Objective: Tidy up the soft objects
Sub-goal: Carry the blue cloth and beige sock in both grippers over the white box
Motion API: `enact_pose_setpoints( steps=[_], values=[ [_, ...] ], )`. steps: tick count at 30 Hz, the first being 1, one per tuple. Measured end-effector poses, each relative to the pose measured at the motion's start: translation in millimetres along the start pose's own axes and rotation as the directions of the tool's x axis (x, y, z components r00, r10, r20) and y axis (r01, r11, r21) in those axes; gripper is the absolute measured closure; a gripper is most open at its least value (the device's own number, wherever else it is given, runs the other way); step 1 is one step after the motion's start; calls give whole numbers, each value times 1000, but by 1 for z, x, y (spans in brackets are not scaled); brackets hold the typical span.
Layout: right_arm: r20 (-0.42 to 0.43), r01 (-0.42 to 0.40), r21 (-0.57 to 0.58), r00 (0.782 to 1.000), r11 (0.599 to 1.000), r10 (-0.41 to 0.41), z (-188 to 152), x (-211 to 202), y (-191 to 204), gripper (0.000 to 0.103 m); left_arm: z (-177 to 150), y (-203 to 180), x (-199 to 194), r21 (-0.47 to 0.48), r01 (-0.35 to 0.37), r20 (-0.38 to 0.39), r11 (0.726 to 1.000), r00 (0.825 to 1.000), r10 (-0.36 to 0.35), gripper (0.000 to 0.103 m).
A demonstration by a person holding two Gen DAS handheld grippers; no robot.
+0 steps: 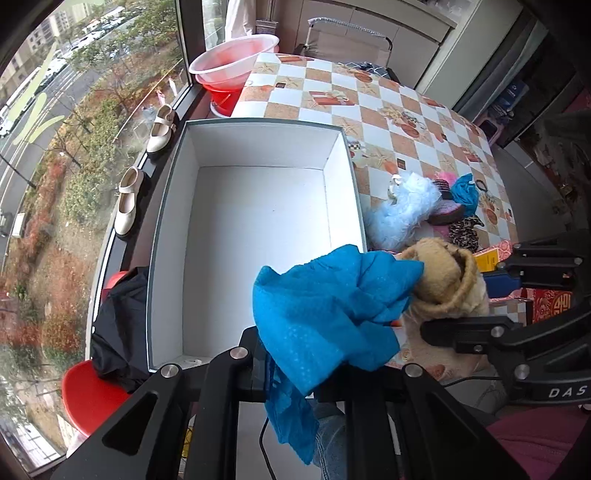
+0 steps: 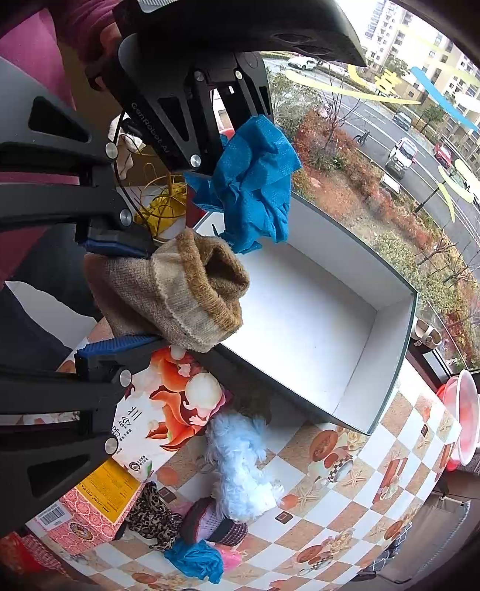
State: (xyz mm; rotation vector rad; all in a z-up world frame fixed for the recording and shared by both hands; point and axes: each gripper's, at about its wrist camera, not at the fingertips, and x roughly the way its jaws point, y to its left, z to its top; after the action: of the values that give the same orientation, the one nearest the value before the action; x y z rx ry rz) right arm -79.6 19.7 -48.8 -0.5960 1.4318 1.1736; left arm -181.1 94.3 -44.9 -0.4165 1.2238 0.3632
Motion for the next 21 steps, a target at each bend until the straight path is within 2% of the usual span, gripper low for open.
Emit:
enact_pose_setpoints(
  steps=[5, 14, 21],
  values=[
    [17, 15, 7, 1000, 1000, -15, 9, -1, 2, 65, 0, 13, 10, -76, -20, -13, 997, 1000, 19, 87],
    [-5, 1, -39, 1000, 999, -1, 25, 15, 17, 65, -6, 33, 24, -119, -95, -52, 988, 995, 90, 87],
    [-37, 1, -66, 999, 998, -3, 31, 27, 25, 65, -12, 45, 33, -150, -104, -86, 983, 992, 91, 87]
  ],
)
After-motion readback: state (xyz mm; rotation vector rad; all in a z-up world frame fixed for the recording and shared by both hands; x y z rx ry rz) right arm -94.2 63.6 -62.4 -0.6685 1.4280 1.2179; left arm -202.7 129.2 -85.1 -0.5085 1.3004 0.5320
